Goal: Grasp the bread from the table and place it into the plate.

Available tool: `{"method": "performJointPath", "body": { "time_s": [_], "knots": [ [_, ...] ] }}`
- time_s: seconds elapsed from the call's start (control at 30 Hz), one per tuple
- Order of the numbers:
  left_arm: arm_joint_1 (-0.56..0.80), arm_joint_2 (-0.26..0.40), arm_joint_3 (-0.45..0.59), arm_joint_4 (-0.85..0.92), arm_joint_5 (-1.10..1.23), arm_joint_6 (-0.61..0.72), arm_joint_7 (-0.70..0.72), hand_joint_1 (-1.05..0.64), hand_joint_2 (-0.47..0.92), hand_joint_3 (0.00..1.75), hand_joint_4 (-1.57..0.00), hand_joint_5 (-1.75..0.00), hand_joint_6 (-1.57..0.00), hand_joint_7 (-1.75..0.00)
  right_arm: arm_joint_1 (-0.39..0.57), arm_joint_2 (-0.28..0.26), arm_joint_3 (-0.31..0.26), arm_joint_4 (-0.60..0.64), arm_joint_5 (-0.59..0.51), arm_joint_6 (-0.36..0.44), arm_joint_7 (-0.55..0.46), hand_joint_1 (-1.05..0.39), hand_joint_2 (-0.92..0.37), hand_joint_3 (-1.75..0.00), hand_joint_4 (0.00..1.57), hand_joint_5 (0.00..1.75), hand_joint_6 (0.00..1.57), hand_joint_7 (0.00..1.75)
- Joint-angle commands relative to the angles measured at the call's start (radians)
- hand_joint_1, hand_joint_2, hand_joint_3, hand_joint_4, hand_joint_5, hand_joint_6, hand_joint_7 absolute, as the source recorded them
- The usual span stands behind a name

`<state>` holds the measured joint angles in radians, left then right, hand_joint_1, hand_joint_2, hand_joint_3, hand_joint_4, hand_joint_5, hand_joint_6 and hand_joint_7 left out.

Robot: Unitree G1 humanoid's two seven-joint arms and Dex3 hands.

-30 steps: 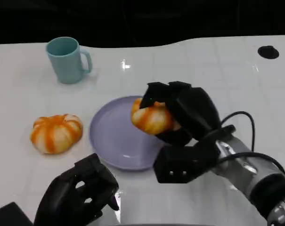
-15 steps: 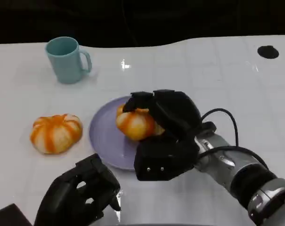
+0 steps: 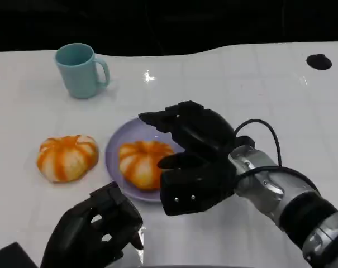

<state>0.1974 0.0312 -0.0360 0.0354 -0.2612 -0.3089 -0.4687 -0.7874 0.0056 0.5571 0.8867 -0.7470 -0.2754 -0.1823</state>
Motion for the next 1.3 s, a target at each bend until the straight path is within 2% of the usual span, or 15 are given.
{"method": "performJointPath", "body": {
  "time_s": [0.03,0.17,0.3,0.67,0.9,0.97,1.07,1.13,1.17,1.2,1.27,1.3],
  "knots": [
    [0.005,0.009,0.003,-0.010,-0.002,0.000,0.006,-0.54,0.92,0.35,-0.65,-1.75,-0.57,-1.55,0.046,-0.052,-0.010,-0.107,0.026,0.008,0.062,-0.67,-0.92,-0.21,0.01,0.45,0.27,0.02],
    [0.002,0.009,0.003,-0.005,-0.004,-0.002,0.003,-0.53,0.92,0.35,-0.64,-1.75,-0.56,-1.55,0.089,-0.086,-0.022,-0.202,0.038,0.012,0.102,-0.66,-0.92,-0.21,0.02,0.49,0.28,0.02],
    [0.001,0.009,0.003,-0.005,-0.011,0.000,-0.001,-0.53,0.92,0.36,-0.63,-1.75,-0.55,-1.56,0.150,-0.125,-0.048,-0.292,0.072,-0.033,0.098,-0.62,-0.92,-0.17,0.07,0.60,0.34,0.04],
    [-0.003,0.003,0.002,-0.007,-0.011,0.012,0.008,-0.52,0.92,0.36,-0.63,-1.75,-0.54,-1.58,0.329,-0.223,-0.131,-0.493,0.147,-0.133,0.094,-0.54,-0.92,-0.13,0.21,0.72,0.44,0.08],
    [-0.001,0.005,0.007,-0.010,-0.011,0.007,0.006,-0.51,0.92,0.37,-0.63,-1.75,-0.53,-1.58,0.456,-0.267,-0.203,-0.564,0.205,-0.243,0.058,-0.42,-0.91,-0.06,0.41,0.84,0.63,0.17],
    [0.000,0.006,0.009,-0.013,-0.008,0.010,0.011,-0.53,0.92,0.37,-0.63,-1.75,-0.53,-1.58,0.484,-0.278,-0.221,-0.563,0.216,-0.286,0.043,-0.39,-0.91,-0.05,0.54,0.91,0.71,0.22],
    [0.002,0.006,0.010,-0.018,-0.006,0.015,0.016,-0.54,0.92,0.36,-0.63,-1.75,-0.53,-1.58,0.523,-0.287,-0.248,-0.565,0.231,-0.329,0.029,-0.35,-0.91,-0.06,0.65,1.01,0.78,0.29],
    [0.003,0.006,0.010,-0.022,-0.006,0.021,0.018,-0.55,0.92,0.35,-0.63,-1.75,-0.53,-1.58,0.549,-0.291,-0.267,-0.574,0.251,-0.350,0.031,-0.27,-0.87,-0.15,0.69,1.20,0.75,0.58],
    [0.004,0.007,0.010,-0.024,-0.005,0.022,0.019,-0.55,0.92,0.35,-0.63,-1.75,-0.54,-1.58,0.556,-0.290,-0.273,-0.576,0.256,-0.356,0.033,-0.24,-0.77,-0.34,0.70,1.27,0.71,0.74],
    [0.002,0.008,0.010,-0.022,-0.008,0.021,0.016,-0.55,0.92,0.34,-0.63,-1.75,-0.54,-1.58,0.575,-0.293,-0.286,-0.588,0.270,-0.360,0.036,-0.23,-0.69,-0.50,0.71,1.30,0.70,0.80],
    [0.000,0.009,0.011,-0.018,-0.012,0.018,0.011,-0.55,0.92,0.34,-0.63,-1.75,-0.54,-1.58,0.605,-0.298,-0.304,-0.609,0.285,-0.365,0.039,-0.12,-0.47,-0.94,0.80,1.44,0.79,0.98],
    [0.000,0.009,0.011,-0.018,-0.015,0.020,0.010,-0.55,0.92,0.35,-0.63,-1.75,-0.54,-1.58,0.620,-0.301,-0.313,-0.619,0.289,-0.369,0.039,-0.10,-0.41,-1.06,0.81,1.51,0.79,1.07]
  ]
}}
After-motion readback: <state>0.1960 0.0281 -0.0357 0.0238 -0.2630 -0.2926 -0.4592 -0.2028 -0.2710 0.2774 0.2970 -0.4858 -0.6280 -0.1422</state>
